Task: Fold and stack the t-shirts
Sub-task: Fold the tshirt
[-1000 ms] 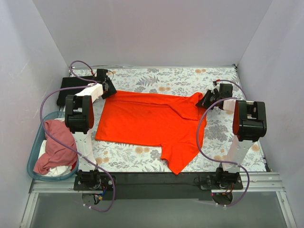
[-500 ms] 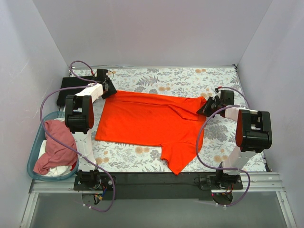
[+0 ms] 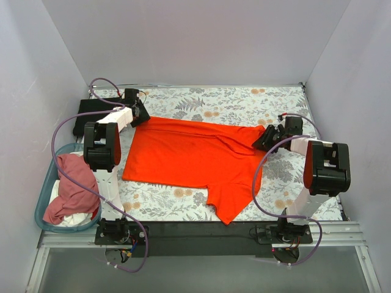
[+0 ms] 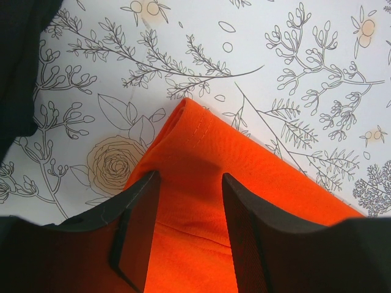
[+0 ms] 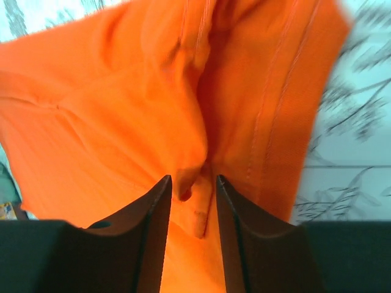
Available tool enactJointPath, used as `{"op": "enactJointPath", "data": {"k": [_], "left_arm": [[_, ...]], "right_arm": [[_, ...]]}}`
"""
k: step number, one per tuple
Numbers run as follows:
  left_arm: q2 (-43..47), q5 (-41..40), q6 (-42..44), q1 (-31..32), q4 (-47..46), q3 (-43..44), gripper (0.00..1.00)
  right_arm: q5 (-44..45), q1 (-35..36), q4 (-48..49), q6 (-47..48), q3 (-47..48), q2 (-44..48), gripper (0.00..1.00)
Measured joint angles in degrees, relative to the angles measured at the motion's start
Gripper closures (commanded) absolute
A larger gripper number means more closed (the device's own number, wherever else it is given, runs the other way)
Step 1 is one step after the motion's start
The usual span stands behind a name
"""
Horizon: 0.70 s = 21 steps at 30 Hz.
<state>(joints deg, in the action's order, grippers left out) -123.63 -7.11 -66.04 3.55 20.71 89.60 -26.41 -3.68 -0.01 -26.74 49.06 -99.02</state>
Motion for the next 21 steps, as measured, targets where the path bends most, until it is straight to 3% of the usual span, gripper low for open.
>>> {"op": "enactJointPath", "data": {"k": [12, 21], "left_arm": [[0.0, 0.0, 0.02, 0.0, 0.0, 0.0, 0.55], [0.0, 0.0, 0.17, 0.04, -0.02, 0.0, 0.56]], "right_arm": [[0.76, -5.2, 0.35, -1.79, 14.36, -3.93, 0.57], [-0.22, -5.14, 1.66, -5.51, 15.82, -11.96, 0.57]]}}
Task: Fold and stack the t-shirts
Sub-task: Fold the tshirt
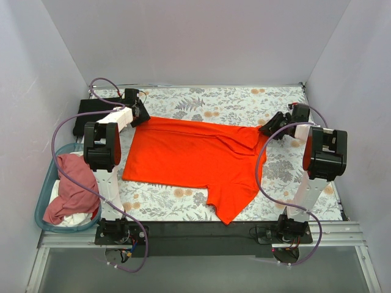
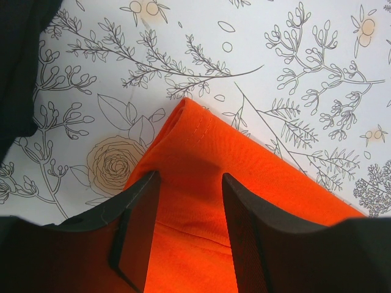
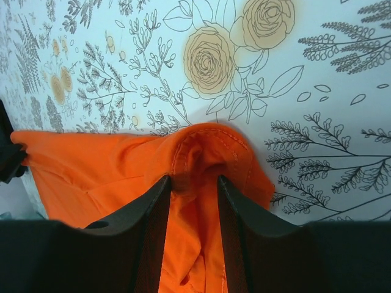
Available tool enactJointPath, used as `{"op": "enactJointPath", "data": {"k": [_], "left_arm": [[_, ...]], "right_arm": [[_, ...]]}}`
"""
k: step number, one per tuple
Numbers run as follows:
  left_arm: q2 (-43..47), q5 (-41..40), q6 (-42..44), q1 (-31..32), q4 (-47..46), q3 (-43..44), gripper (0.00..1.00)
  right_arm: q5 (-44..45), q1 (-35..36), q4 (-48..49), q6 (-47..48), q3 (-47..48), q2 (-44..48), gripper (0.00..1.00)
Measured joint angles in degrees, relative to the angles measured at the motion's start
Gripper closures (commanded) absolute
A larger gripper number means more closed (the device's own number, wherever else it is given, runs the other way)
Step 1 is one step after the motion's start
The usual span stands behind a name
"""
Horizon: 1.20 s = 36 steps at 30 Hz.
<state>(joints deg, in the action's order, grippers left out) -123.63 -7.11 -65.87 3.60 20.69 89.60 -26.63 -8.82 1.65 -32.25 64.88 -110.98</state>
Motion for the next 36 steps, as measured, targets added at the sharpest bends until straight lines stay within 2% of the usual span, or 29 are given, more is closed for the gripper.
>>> {"op": "enactJointPath", "data": {"k": [4, 8, 13, 14, 15, 29, 36], "left_arm": [[0.0, -0.02, 0.02, 0.0, 0.02, 0.0, 0.55], [0.0, -0.04, 0.04, 0.0, 0.0, 0.0, 0.55], [0.0, -0.17, 0.13, 0.02, 0.0, 0.0, 0.56], [0.0, -0.22, 0.2, 0.04, 0.02, 0.0, 0.55], [0.0, -0.28, 0.24, 0.07, 0.02, 0.0, 0.55], [-0.09, -1.92, 0.22, 0.42, 1.11, 0.39, 0.55], [-0.26, -2.14, 0.22, 0.5, 1.6, 0.83, 0.55]], "right_arm": [[-1.14, 0.0, 0.52, -0.85, 0.83, -1.7, 0.59], [-2.03, 0.04, 2.03, -1.81, 2.36, -3.1, 0.66], [-2.47, 0.17, 3.15, -2.58, 3.87, -4.44, 0.85], [-2.49, 0.2, 3.21, -2.69, 4.07, -4.61, 0.94], [-2.51, 0.22, 3.23, -2.75, 4.24, -4.72, 0.99], [-1.84, -2.4, 3.5, -2.32, 4.33, -4.79, 0.99], [-2.25, -2.73, 6.99, -2.03, 2.58, -4.76, 0.99]]}}
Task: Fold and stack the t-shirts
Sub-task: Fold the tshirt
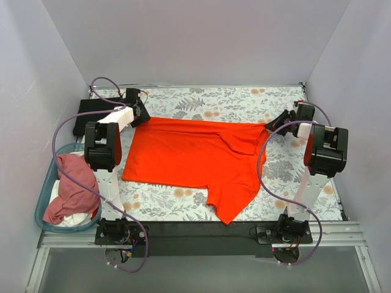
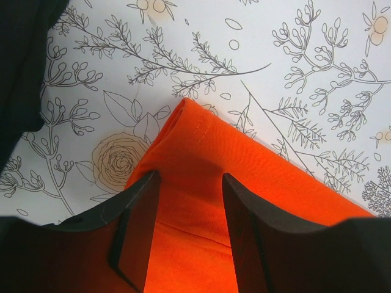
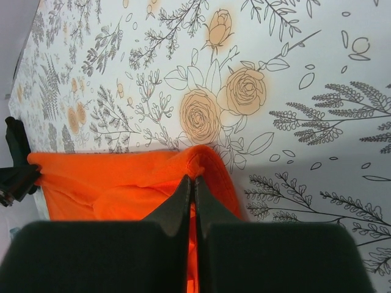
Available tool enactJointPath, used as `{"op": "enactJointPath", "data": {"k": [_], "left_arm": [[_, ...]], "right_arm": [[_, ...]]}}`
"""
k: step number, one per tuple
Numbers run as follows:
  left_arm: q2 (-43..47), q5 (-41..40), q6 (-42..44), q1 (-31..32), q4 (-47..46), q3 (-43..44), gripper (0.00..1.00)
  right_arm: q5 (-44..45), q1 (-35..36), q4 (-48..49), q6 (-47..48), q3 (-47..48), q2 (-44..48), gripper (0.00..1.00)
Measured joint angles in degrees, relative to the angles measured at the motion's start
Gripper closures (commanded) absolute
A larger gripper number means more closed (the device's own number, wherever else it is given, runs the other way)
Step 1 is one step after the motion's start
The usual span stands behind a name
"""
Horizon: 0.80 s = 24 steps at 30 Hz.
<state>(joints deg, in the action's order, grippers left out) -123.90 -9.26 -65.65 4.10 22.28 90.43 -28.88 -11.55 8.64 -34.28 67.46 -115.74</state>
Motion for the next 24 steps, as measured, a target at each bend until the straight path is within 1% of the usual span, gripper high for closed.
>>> {"op": "enactJointPath", "data": {"k": [1, 4, 5, 7, 8, 9, 12, 19, 24], "left_arm": [[0.0, 0.0, 0.02, 0.0, 0.0, 0.0, 0.53], [0.0, 0.11, 0.09, 0.04, -0.07, 0.0, 0.52], [0.0, 0.13, 0.2, 0.11, -0.09, 0.0, 0.51], [0.0, 0.13, 0.46, 0.17, -0.17, 0.0, 0.51], [0.0, 0.15, 0.7, 0.22, -0.26, 0.0, 0.51], [0.0, 0.15, 0.92, 0.26, -0.31, -0.02, 0.5], [0.0, 0.11, 1.53, 0.37, -0.42, -0.09, 0.5], [0.0, -0.2, 2.27, 0.66, -0.55, -0.13, 0.49], [0.0, -0.52, 2.32, 0.83, -0.79, -0.24, 0.48]], "right_arm": [[0.0, 0.0, 0.46, 0.02, -0.31, 0.0, 0.99], [-0.02, 0.0, 1.05, 0.11, -0.92, 0.0, 0.85], [0.0, 0.0, 1.09, 0.28, -1.11, 0.0, 0.78], [0.2, 0.0, 1.46, 0.85, -1.46, 0.0, 0.72], [0.33, -0.02, 1.49, 1.25, -1.66, 0.07, 0.67], [0.42, -0.04, 1.33, 1.4, -1.7, 0.17, 0.65], [1.01, -0.07, 0.61, 2.05, -1.73, 1.66, 0.61], [1.33, 1.09, 0.57, 3.08, -1.73, 9.14, 0.61], [-0.66, 3.69, 2.12, 2.84, -1.73, 9.05, 0.61]]}}
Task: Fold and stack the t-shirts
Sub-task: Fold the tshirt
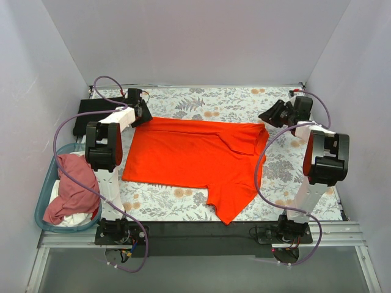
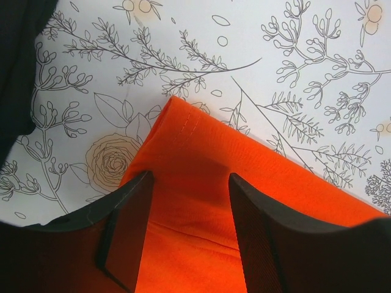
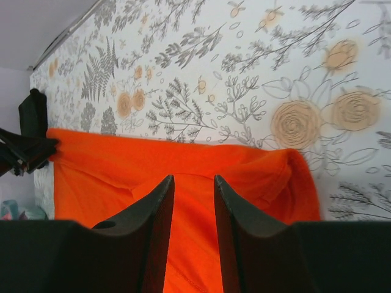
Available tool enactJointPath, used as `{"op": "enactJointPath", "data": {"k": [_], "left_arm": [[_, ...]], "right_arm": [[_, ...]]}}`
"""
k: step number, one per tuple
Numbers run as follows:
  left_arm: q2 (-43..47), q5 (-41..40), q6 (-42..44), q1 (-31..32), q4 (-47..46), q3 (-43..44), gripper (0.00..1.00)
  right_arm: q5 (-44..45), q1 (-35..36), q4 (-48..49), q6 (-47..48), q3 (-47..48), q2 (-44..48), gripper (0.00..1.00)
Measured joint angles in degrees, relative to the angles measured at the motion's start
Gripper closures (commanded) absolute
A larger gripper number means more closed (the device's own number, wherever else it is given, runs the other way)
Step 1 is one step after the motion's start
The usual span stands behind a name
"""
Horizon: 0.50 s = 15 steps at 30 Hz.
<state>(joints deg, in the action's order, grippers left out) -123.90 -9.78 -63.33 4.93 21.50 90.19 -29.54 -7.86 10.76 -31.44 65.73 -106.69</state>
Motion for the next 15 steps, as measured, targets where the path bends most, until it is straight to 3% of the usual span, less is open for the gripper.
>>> {"op": "enactJointPath", "data": {"k": [6, 15], "left_arm": [[0.0, -0.52, 0.02, 0.2, -0.28, -0.13, 0.46], [0.0, -0.98, -0.02, 0.39, -0.46, -0.13, 0.42]], "right_arm": [[-1.07, 2.4, 1.22, -0.35, 0.02, -6.08, 0.62], [-2.45, 0.39, 2.36, -0.7, 4.33, -13.77, 0.63]]}}
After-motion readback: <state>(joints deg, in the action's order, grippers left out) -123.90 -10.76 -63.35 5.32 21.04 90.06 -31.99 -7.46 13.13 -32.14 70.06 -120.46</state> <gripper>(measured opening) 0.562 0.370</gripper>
